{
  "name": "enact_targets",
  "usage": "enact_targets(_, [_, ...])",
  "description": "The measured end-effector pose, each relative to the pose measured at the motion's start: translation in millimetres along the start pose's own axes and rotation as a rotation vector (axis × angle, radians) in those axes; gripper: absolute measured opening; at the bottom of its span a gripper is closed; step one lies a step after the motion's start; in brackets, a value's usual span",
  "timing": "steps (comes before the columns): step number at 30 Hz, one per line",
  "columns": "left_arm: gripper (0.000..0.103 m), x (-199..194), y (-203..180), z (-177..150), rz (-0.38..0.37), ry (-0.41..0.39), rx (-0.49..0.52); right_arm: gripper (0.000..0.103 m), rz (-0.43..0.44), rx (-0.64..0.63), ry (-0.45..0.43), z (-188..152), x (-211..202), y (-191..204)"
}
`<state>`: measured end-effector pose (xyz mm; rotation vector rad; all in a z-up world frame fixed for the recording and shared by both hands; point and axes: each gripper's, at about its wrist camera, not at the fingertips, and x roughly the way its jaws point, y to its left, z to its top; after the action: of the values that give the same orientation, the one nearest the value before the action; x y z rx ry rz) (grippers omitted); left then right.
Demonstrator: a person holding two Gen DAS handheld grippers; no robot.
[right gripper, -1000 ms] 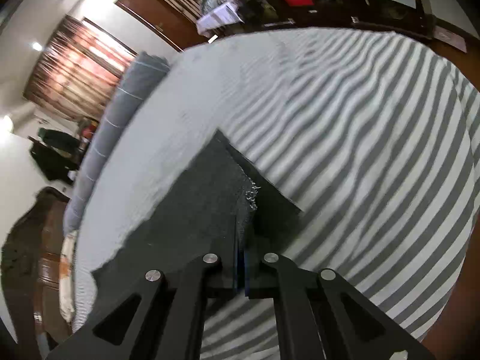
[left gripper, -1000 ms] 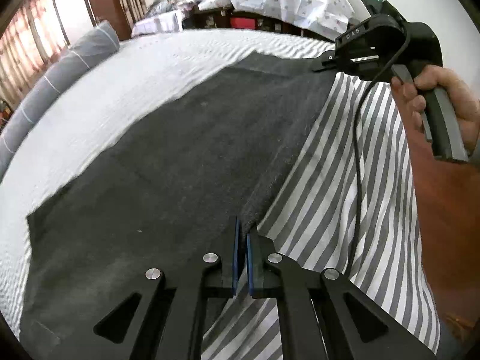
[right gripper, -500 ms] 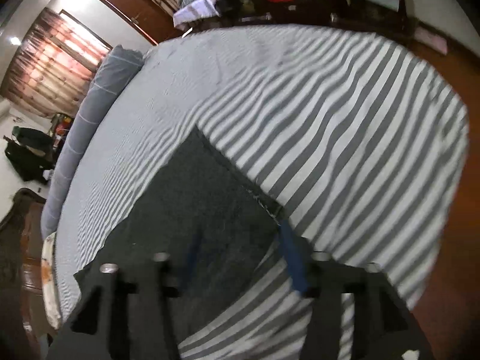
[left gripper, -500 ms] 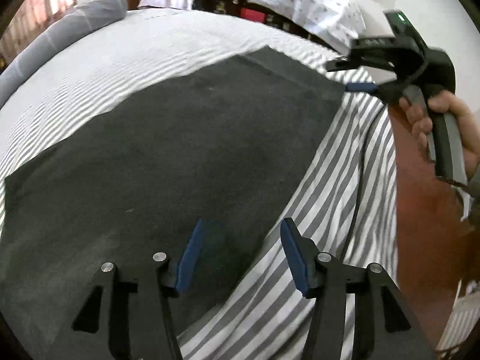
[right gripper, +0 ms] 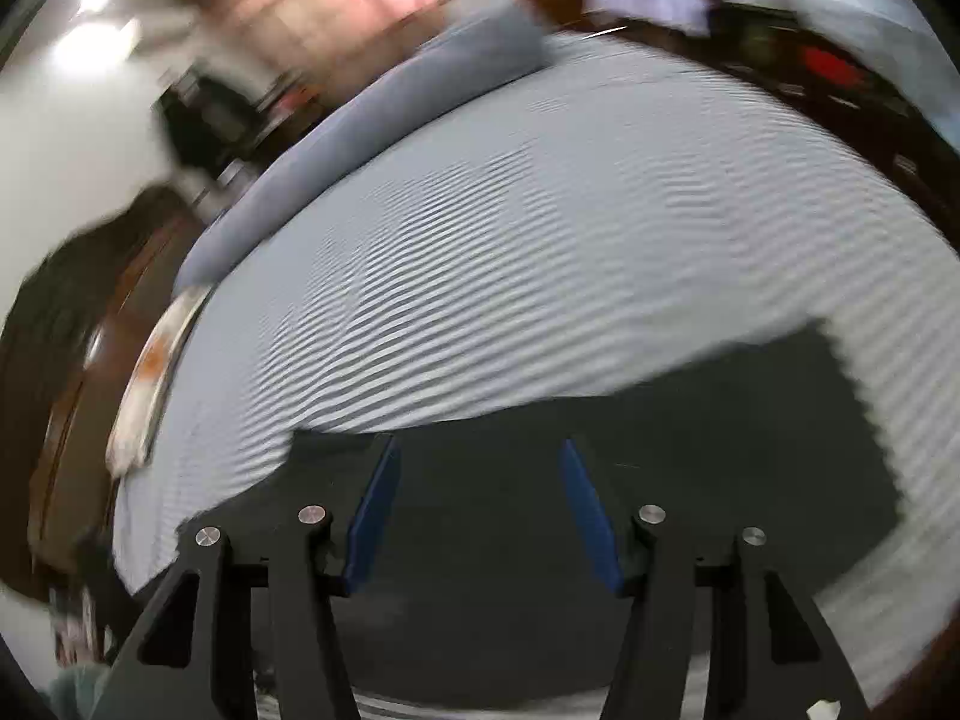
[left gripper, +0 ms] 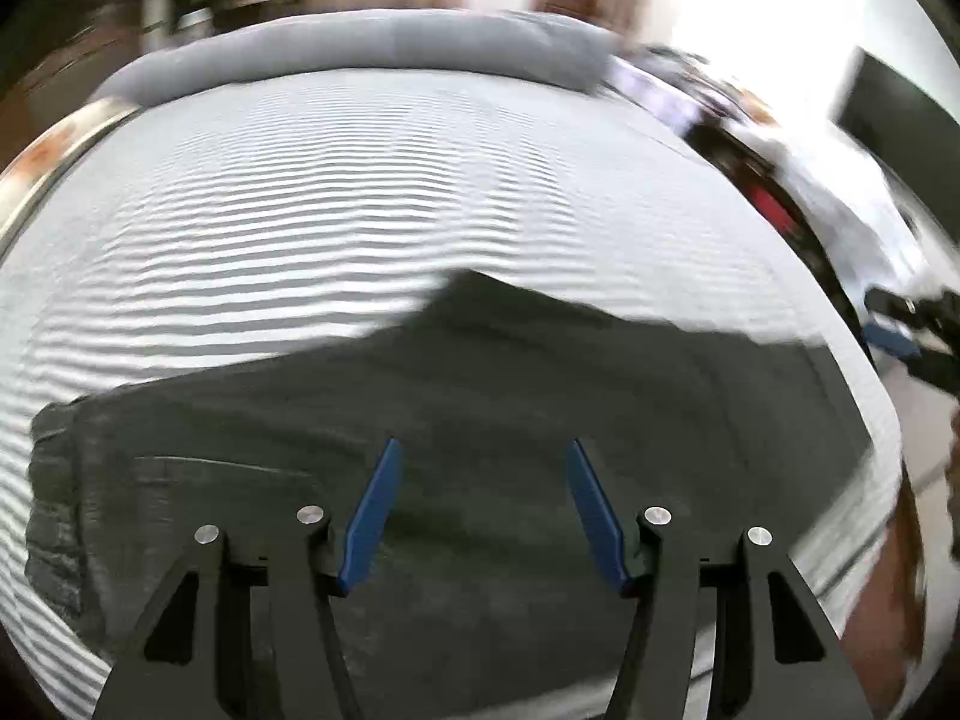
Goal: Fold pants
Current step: 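Open the right tool, then grasp the jeans edge with both tools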
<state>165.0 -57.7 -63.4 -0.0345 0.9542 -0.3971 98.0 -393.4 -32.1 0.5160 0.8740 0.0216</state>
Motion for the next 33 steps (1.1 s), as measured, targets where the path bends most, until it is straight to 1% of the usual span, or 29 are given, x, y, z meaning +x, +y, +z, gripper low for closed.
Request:
enact_targets(2, [0.059, 9.6, 16.0, 4.9, 0.015, 0.007, -0.040, 0.054, 0.044, -0.067, 0.051, 4.2, 27.3, 31.9])
enact_targets(3, [0.059, 13.5, 19.1, 5.2, 0.017, 0.011, -0.046, 0.054, 0.062, -0.117, 0.092, 7.6, 47.3, 53.4])
enact_targets(4, [0.059, 19.8, 19.9, 6.8, 0.021, 0.019, -0.047, 0.054, 0.072, -0.148, 0.116, 7.0, 57.6, 67.8])
enact_targets(6, [0.059, 32.1, 25.4, 8.8, 0.027, 0.043, -0.033, 0.054, 0.092, -0.221, 0.180, 8.3, 90.8, 99.9])
enact_targets(9, [0.059, 44.5, 27.5, 9.2, 0.015, 0.054, -0.007, 0.054, 0.106, -0.291, 0.251, 8.7, 130.9, 132.6])
enact_targets(12, [0.059, 55.5, 28.2, 9.1, 0.011, 0.081, 0.009, 0.054, 0.120, -0.323, 0.310, 3.9, 159.6, 142.3])
enact_targets(15, [0.059, 67.2, 38.4, -0.8, -0.003, 0.117, -0.019, 0.054, 0.112, -0.362, 0.359, -1.4, 185.9, 154.7])
enact_targets(18, [0.059, 69.8, 40.8, -8.7, 0.000, 0.095, 0.003, 0.051, 0.115, -0.381, 0.401, -6.5, 209.7, 160.6])
enact_targets(20, [0.059, 70.2, 37.3, -11.2, 0.019, 0.085, 0.031, 0.038, 0.126, -0.383, 0.426, -11.5, 221.8, 165.2])
enact_targets(21, [0.059, 70.1, 36.6, -11.9, 0.022, 0.082, 0.036, 0.027, 0.134, -0.385, 0.445, -15.1, 227.0, 165.8])
enact_targets(22, [0.059, 70.6, 36.7, -12.8, 0.024, 0.078, 0.041, 0.018, 0.138, -0.394, 0.463, -20.1, 230.8, 166.3])
enact_targets(23, [0.059, 70.9, 37.4, -14.2, 0.022, 0.070, 0.046, 0.016, 0.136, -0.410, 0.468, -24.7, 231.9, 166.4])
enact_targets(25, [0.059, 70.7, 37.6, -16.5, 0.017, 0.057, 0.056, 0.007, 0.141, -0.444, 0.458, -34.8, 227.5, 167.9])
enact_targets(26, [0.059, 70.4, 36.9, -17.2, 0.016, 0.053, 0.061, 0.006, 0.151, -0.458, 0.446, -38.4, 223.2, 169.8])
enact_targets(28, [0.057, 68.3, 38.9, -17.8, 0.015, 0.043, 0.059, 0.005, 0.172, -0.503, 0.414, -46.6, 207.2, 172.8])
enact_targets(30, [0.056, 59.8, 42.8, -21.5, 0.001, 0.027, 0.044, 0.005, 0.187, -0.515, 0.378, -49.3, 191.7, 174.0])
enact_targets(33, [0.056, 43.3, 52.5, -19.1, -0.021, -0.020, 0.019, 0.004, 0.199, -0.511, 0.304, -41.5, 176.2, 175.1])
